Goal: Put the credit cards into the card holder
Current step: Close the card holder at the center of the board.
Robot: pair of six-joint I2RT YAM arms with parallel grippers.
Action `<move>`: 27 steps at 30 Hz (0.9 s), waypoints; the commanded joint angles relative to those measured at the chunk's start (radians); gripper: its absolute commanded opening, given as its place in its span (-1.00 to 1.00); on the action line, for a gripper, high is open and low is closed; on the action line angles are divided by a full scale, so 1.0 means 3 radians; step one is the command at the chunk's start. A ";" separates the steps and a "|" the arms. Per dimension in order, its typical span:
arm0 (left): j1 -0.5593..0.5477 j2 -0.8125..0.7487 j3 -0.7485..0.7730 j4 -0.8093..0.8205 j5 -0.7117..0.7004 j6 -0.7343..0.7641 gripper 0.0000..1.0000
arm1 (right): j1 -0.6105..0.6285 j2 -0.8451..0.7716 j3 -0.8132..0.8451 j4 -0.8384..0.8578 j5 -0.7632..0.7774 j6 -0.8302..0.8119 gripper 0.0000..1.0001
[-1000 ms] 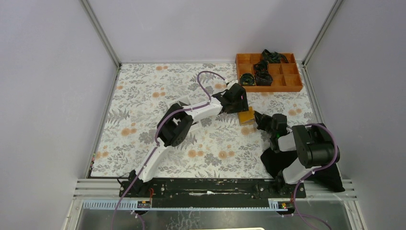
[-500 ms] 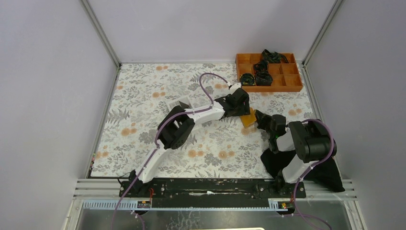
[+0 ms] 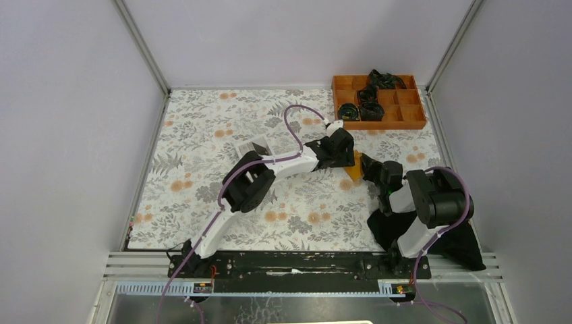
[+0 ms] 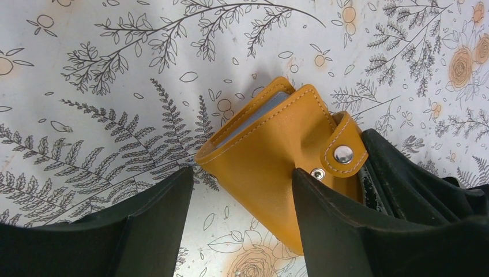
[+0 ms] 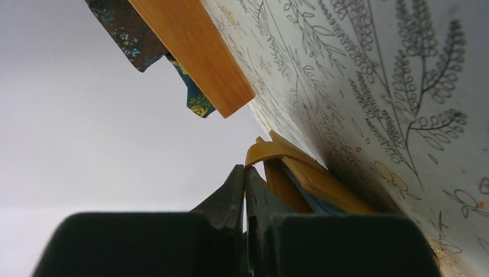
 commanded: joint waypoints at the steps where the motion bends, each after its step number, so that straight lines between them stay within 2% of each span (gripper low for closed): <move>1: -0.0068 0.0426 -0.0204 -0.1128 0.0163 0.0048 0.44 | -0.0005 -0.0104 0.0053 -0.0596 -0.0129 0.1111 -0.84; 6: 0.0051 0.0324 -0.0147 -0.1171 0.0065 0.0040 0.45 | -0.0003 -0.0471 0.0286 -0.1284 -0.0383 0.0356 -0.45; 11: 0.0139 0.0187 -0.0198 -0.1171 0.0008 0.0041 0.45 | -0.0008 -0.0754 0.0656 -0.2313 -0.0570 -0.0578 -0.11; 17: 0.0160 0.0025 -0.0353 -0.1155 -0.0112 0.0079 0.45 | -0.0008 -0.1065 0.0980 -0.3223 -0.0563 -0.1431 -0.07; 23: 0.0193 -0.0187 -0.0630 -0.1018 -0.0131 0.0049 0.45 | -0.0005 -0.1290 0.1114 -0.3681 -0.0611 -0.1863 -0.06; 27: 0.0193 -0.0309 -0.0742 -0.0865 -0.0037 0.0062 0.45 | 0.0013 -0.1349 0.1405 -0.4110 -0.0556 -0.2431 -0.06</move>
